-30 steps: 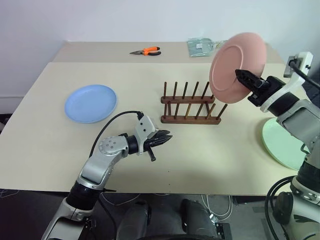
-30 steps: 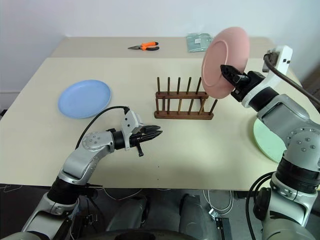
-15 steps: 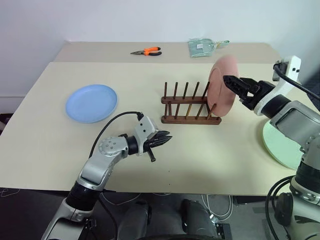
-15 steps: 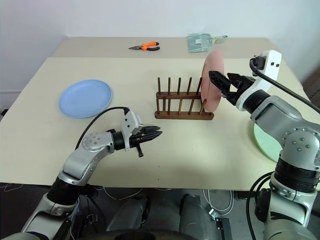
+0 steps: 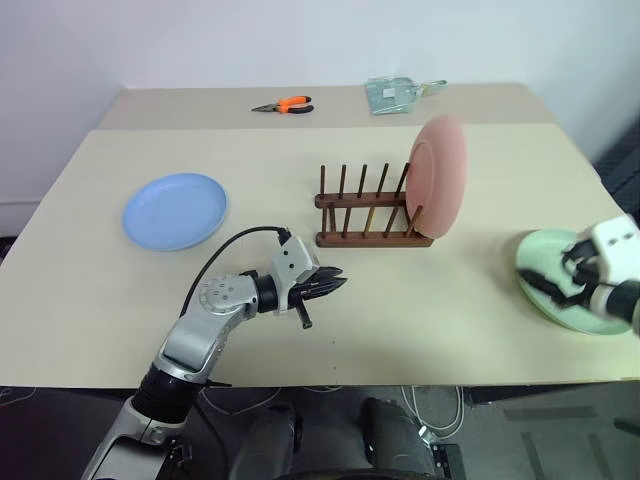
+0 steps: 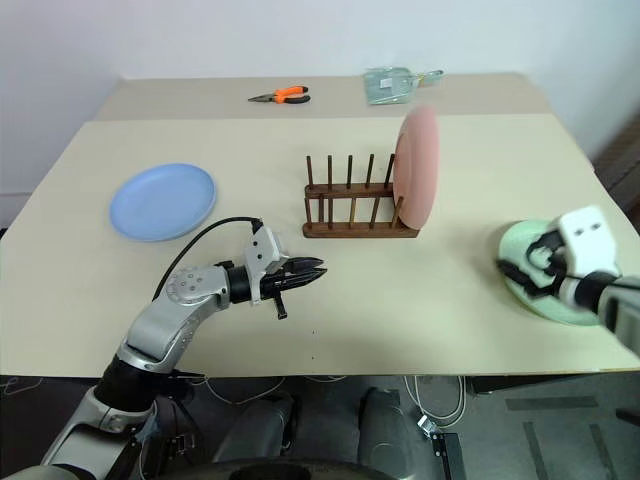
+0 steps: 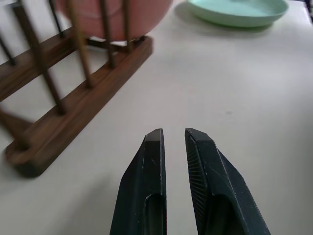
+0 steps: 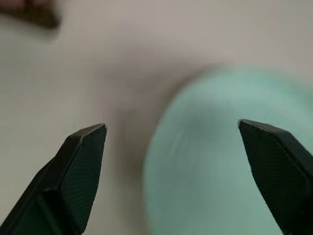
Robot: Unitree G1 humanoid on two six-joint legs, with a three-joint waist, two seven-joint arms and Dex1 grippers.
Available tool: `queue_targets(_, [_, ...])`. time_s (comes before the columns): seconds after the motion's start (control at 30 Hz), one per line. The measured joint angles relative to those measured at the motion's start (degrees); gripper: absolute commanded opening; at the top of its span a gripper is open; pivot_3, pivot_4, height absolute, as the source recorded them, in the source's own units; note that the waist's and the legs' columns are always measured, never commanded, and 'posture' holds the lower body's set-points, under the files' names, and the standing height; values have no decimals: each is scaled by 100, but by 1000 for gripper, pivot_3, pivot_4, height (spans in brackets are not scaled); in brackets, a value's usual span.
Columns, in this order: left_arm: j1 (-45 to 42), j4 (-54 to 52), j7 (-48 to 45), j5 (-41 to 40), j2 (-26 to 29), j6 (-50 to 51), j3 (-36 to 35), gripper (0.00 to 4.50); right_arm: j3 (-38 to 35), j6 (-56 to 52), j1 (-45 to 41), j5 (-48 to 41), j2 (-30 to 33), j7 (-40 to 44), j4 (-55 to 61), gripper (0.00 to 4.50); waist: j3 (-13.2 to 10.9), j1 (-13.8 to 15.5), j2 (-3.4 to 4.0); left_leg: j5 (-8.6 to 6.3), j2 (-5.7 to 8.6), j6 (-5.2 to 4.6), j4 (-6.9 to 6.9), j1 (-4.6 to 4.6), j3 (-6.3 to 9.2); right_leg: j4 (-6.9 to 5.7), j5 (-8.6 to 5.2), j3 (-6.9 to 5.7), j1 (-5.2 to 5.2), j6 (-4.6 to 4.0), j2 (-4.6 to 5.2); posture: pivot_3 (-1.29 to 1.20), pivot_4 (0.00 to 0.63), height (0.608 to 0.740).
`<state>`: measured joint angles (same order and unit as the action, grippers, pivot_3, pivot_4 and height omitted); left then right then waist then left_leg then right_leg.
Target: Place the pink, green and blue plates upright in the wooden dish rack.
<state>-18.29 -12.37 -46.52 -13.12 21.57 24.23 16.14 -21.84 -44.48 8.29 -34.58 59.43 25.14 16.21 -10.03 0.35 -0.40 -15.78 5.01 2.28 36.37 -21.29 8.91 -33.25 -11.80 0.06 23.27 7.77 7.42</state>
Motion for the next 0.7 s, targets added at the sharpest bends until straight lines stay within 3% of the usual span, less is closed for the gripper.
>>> queue_targets(0.03, [-13, 0, -24, -1, -22, 0, 19, 641, 104, 30, 25, 168, -26, -20, 45, 4460, 0, -11, -1, 0, -4, 0, 3, 3, -3, 0, -1, -1, -5, -1, -1, 0, 150, 740])
queue_targets(0.13, [-25, 0, -79, -2, -43, 0, 66, 641, 433, 100, 22, 647, -134, -159, 55, 3672, -1, 3, -6, 0, -9, 0, 13, 2, -3, 1, -1, -4, -5, -2, -3, 0, 150, 740])
queue_targets(0.37, [-39, 0, -83, 0, -42, 2, 72, 641, 789, 252, -139, 1390, -467, -275, -190, 162, 0, 63, -7, -1, 1, -3, 36, -6, 9, 4, 19, -3, 14, 20, 0, 0, 150, 740])
queue_targets(0.57, [-14, -11, -74, -3, -30, 1, 78, 641, 739, 587, -604, 1787, -496, -256, -285, 45, -5, 23, -1, -4, 1, -6, 56, -5, 5, -1, 13, -2, 9, 14, 0, 0, 150, 740])
queue_targets(0.7, [41, -45, -68, -27, -21, -41, -26, 641, 162, 948, -2316, 1380, -944, -409, -288, 45, -18, -19, 28, -4, -2, -6, 56, -6, 2, -6, 25, -1, 15, 26, -1, 0, 150, 740])
